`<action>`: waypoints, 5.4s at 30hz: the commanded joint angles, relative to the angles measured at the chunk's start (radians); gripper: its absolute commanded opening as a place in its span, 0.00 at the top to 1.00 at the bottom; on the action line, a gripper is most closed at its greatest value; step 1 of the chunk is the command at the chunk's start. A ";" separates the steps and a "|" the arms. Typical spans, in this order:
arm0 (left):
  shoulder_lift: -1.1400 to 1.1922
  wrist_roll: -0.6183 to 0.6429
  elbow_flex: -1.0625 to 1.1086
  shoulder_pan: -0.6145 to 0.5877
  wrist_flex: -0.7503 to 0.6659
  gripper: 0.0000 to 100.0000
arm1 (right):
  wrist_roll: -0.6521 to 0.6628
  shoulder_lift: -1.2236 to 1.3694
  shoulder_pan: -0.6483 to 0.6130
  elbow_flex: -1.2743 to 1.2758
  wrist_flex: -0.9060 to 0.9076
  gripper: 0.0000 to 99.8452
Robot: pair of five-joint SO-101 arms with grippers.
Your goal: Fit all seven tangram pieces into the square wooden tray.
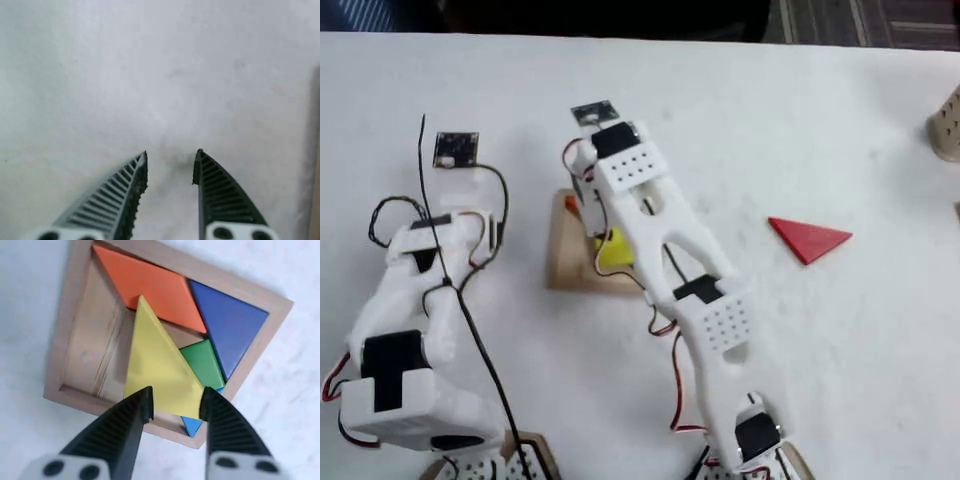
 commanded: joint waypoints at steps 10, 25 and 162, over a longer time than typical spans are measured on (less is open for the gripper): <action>-0.005 0.014 -0.060 -0.012 -0.020 0.83 | 0.066 -0.145 0.159 0.118 -0.050 0.98; -0.005 0.014 -0.060 -0.012 -0.017 0.83 | 0.071 -0.084 0.159 0.242 -0.105 0.98; 0.093 0.130 -0.169 0.384 0.272 0.83 | 0.057 -0.619 0.386 0.950 -0.578 0.98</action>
